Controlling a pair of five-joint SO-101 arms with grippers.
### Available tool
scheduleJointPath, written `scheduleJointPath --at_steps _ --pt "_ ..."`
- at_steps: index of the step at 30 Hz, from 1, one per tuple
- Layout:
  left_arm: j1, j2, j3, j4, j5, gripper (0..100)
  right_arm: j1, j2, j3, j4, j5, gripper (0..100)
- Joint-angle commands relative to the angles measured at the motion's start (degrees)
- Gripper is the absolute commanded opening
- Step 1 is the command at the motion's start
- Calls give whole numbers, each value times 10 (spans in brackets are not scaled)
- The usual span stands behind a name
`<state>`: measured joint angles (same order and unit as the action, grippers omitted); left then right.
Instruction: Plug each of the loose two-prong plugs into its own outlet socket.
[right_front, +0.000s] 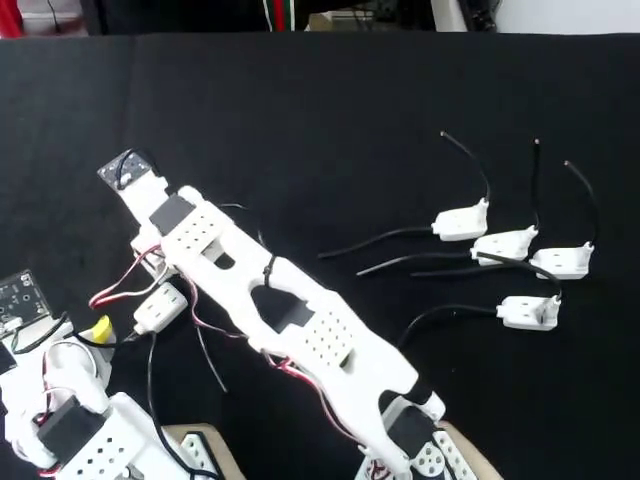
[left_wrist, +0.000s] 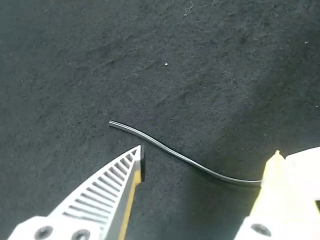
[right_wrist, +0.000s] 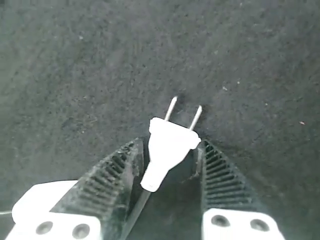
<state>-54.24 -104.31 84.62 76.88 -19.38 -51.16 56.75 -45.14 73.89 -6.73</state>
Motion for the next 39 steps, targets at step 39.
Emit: scheduleJointPath --at_steps 39 --pt "349 91 -21 -55 -144 375 265 -852 885 -37 192 12"
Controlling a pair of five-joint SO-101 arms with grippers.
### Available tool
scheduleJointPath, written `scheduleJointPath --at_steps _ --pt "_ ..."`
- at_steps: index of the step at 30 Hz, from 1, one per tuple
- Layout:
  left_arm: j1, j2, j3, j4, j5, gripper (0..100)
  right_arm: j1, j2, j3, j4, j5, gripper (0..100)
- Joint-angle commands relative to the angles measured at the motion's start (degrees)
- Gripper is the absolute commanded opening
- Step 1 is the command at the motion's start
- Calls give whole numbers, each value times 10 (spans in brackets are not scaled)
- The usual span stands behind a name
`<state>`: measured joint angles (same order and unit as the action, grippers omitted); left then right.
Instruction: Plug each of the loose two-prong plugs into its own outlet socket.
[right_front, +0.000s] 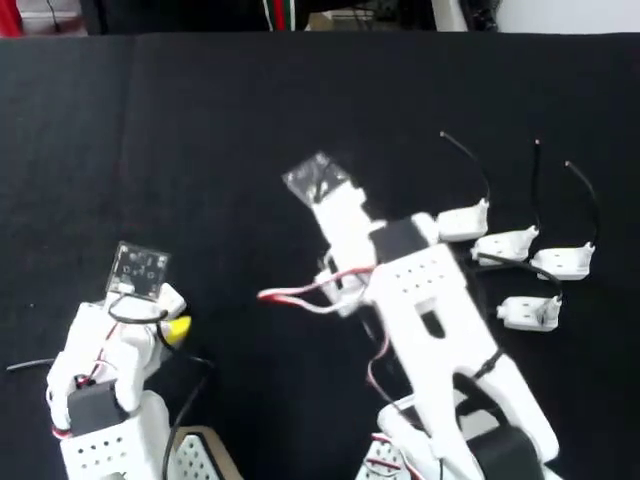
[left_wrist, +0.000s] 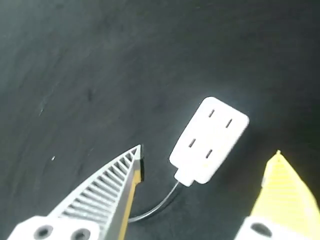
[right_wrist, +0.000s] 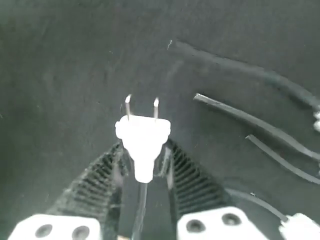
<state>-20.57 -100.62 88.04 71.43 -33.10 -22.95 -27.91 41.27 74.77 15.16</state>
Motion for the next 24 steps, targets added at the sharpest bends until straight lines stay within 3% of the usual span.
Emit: scheduleJointPath --at_steps 1,4,8,12,18,24 --pt "13 91 -76 0 -8 375 -22 9 24 -62 -37 12" --pt "36 231 -167 7 -8 375 -64 59 50 -126 -72 12" --pt "82 432 -310 76 -16 375 -86 105 69 -182 -84 12" --pt "98 582 -359 79 -166 372 -74 125 89 -230 -84 12" --pt "35 638 -399 -6 -281 375 -61 169 108 -283 -84 12" --pt "10 642 -377 -88 -333 377 -72 234 73 -296 -84 12"
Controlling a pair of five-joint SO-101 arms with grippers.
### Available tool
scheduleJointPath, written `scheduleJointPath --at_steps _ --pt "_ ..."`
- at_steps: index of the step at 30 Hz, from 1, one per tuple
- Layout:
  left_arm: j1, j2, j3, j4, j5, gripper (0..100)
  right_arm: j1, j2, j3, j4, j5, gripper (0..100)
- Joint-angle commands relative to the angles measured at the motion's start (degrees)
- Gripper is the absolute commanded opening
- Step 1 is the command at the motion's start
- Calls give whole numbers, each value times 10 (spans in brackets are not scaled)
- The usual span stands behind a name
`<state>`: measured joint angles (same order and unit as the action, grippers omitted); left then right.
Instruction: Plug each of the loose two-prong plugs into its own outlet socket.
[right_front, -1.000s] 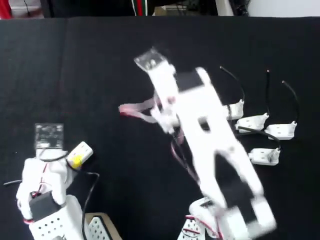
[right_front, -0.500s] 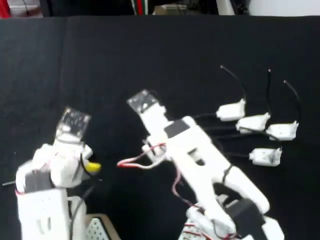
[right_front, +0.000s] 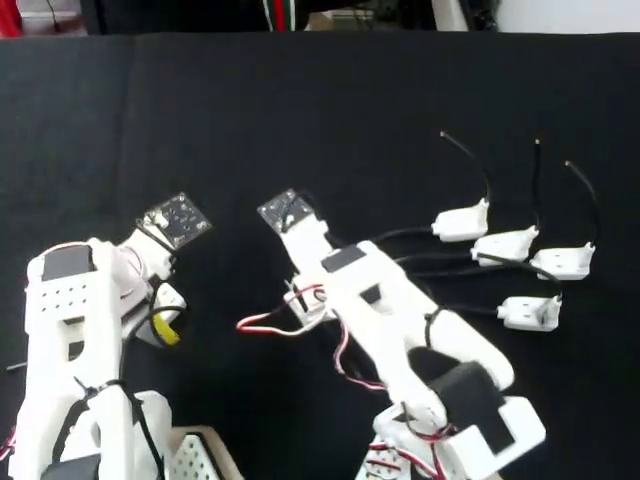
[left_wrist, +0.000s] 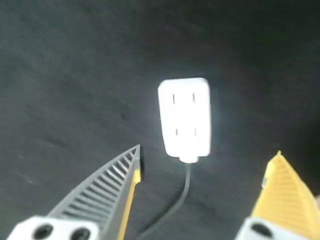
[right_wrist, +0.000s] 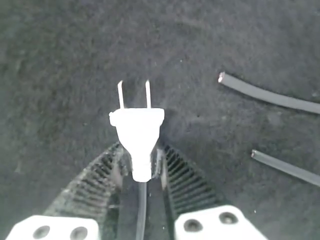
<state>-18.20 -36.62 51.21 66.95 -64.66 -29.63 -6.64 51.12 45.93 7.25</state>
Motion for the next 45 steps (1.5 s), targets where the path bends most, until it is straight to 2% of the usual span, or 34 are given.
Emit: scheduleJointPath --at_steps 1,4,7,15,18,23,25,33,45 --pt "-11 4 0 -59 -19 377 -5 28 -30 -7 -5 12" --pt "-10 27 1 -102 -21 400 -6 30 -30 -7 -5 12" --pt "-9 70 -22 -95 -84 402 -6 28 -28 -7 -5 12" --pt "-7 251 -123 -92 -80 372 -6 28 -29 -7 -5 12" --pt "5 309 -138 -98 -57 369 -6 28 -30 -7 -5 12" --pt "15 366 -138 -101 -58 364 -6 28 -30 -7 -4 12" --pt "19 366 -138 -101 -56 329 -6 28 -30 -7 -4 12" --pt "51 335 -152 -101 -55 81 -7 28 -31 -8 -4 12" --pt "184 140 -168 -55 -84 73 -7 28 -31 -8 -4 12"
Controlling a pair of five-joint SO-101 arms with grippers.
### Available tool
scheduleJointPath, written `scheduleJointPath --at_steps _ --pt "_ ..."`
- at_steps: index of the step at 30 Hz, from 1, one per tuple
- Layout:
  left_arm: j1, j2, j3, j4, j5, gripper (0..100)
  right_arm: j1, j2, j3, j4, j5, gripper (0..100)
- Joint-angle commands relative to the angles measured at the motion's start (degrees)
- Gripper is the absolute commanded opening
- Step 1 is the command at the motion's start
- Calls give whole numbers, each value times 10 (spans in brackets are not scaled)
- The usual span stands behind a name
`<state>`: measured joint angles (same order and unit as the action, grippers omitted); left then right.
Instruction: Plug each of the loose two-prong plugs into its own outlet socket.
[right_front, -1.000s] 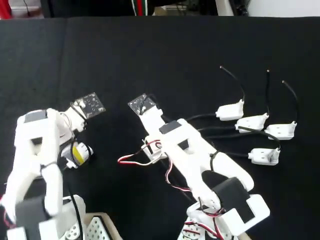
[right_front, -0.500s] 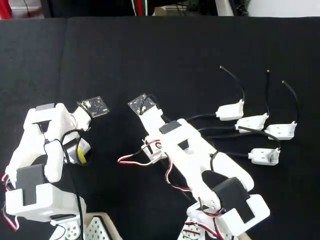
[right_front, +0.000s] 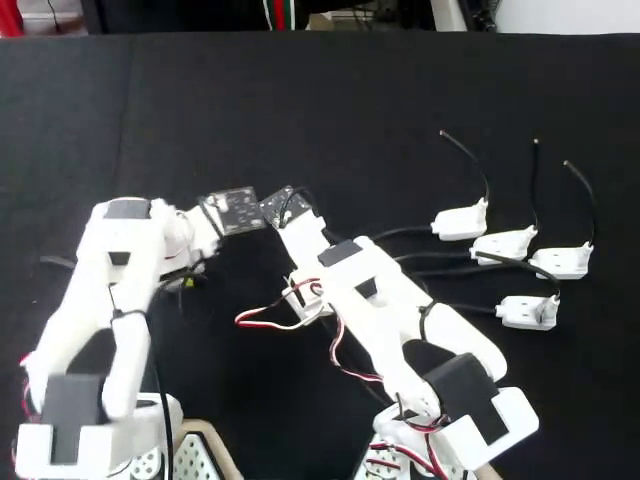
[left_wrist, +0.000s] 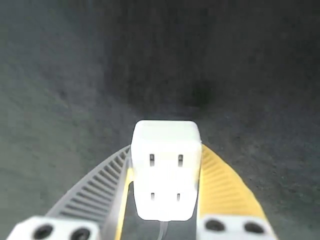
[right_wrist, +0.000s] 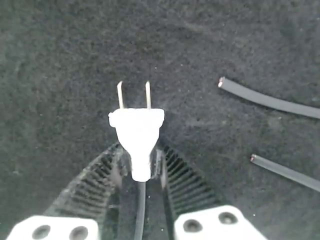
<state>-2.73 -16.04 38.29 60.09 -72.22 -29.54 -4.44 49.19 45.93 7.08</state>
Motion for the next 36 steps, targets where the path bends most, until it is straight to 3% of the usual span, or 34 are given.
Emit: scheduleJointPath --at_steps 1,5,9,13,17,23,29,33,36 --pt "38 -84 -39 11 -9 73 -8 6 -12 -8 -3 12" --pt "58 -93 -7 -28 -26 73 -8 6 -13 -8 -3 12" --pt "58 -61 65 -123 -28 78 -8 6 -13 -8 -3 12" --pt "54 -34 95 -189 26 173 -8 6 -13 -10 -3 12" --pt "60 -33 103 -188 53 294 -8 6 -13 -10 -3 12" --pt "48 -89 117 -178 100 306 -8 6 -16 -8 -3 12" --pt "42 -307 163 -74 173 306 -8 6 -18 5 15 12" --pt "6 -552 255 5 263 306 -5 5 -35 43 130 12" --pt "-11 -750 364 16 369 306 -4 5 -43 58 222 13"
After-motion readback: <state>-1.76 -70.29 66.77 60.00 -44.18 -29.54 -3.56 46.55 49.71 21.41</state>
